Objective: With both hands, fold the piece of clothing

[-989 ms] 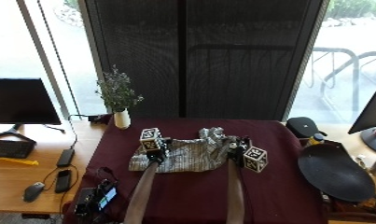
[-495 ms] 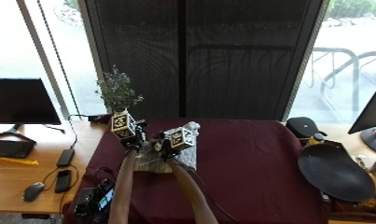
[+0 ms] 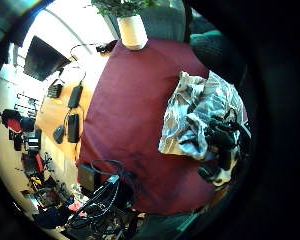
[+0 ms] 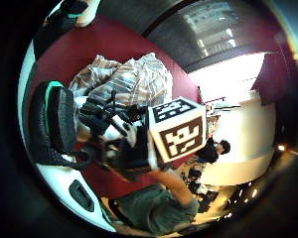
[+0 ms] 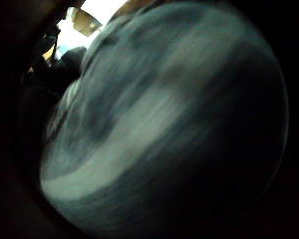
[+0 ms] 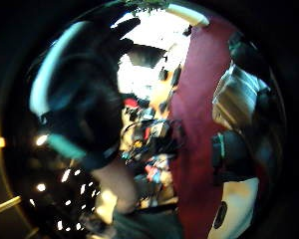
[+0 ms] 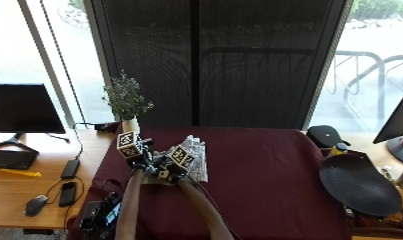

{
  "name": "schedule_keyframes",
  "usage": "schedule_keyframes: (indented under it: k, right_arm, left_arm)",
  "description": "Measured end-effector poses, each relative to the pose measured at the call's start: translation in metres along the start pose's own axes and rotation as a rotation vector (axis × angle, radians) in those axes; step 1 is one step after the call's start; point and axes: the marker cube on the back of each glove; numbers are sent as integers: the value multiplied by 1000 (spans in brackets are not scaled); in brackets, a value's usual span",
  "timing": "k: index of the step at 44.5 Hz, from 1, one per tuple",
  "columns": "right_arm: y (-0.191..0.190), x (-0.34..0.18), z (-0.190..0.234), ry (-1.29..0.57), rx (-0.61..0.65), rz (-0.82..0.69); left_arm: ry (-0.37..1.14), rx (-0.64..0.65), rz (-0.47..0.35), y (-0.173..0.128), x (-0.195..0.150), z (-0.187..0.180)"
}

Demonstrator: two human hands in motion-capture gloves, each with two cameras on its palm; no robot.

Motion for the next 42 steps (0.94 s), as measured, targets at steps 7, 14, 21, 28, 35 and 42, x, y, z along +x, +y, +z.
schedule_keyframes:
  k: [7, 14, 21, 28, 35, 42]
  right_arm:
    - [28, -6, -35, -90, -326, 116]
    - [73, 7, -120, 316, -509, 399]
    - [117, 18, -199, 744, -389, 684]
    - [136, 51, -243, 928, 54, 688]
    - [158, 82, -271, 1023, 303, 657]
    - [172, 87, -286, 1017, 303, 692]
  left_arm:
    - [47, 3, 9, 1, 5, -6]
    - [43, -56, 41, 5, 23, 1]
    - [-154, -95, -67, 14, 28, 15]
    - [-211, -15, -1, 10, 49, 27]
    - [-286, -34, 49, 18, 69, 36]
    - [-267, 35, 120, -13, 72, 65]
